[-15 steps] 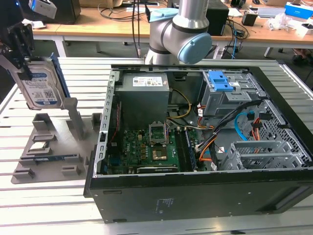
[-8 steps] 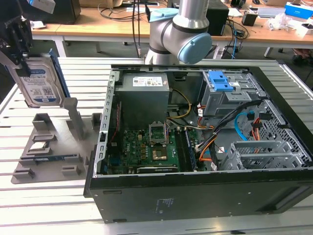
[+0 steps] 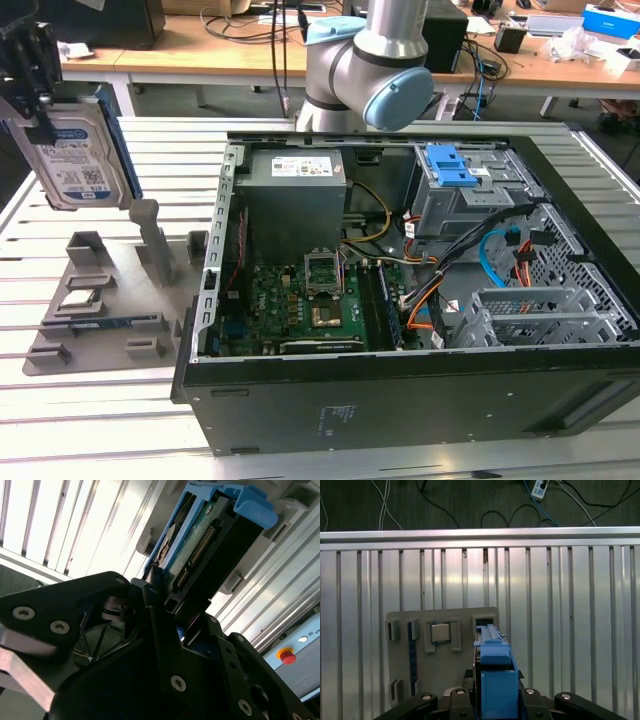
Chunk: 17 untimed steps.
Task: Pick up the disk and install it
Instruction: 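Pick up the disk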
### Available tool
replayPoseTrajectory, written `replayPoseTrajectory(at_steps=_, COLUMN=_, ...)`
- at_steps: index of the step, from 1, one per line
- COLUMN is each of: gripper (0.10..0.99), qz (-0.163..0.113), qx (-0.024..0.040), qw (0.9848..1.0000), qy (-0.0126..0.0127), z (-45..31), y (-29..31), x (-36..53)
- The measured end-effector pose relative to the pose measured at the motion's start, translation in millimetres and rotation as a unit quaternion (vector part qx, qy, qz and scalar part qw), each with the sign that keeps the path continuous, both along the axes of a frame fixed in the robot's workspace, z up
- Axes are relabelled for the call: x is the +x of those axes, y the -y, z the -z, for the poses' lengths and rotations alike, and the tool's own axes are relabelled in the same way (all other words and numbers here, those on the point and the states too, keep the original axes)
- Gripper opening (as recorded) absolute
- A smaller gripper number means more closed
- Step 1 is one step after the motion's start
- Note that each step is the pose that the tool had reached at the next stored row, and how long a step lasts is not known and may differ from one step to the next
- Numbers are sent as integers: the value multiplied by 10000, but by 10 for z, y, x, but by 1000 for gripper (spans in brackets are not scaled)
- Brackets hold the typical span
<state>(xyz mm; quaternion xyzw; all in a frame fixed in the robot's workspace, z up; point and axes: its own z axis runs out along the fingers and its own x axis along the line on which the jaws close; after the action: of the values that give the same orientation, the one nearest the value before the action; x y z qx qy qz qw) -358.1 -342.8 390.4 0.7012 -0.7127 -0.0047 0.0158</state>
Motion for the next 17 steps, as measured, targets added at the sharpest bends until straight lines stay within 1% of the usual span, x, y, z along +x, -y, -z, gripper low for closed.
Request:
replayPoseTrajectory(at_steps=6, gripper=365, qz=0, qx=0, qw=10000, qy=0, z=-103, y=-1, x=0)
replayPoseTrajectory(at_steps=17, gripper=365, qz=0, qx=0, qw=10000, qy=0, z=-267, y=-1, x=0)
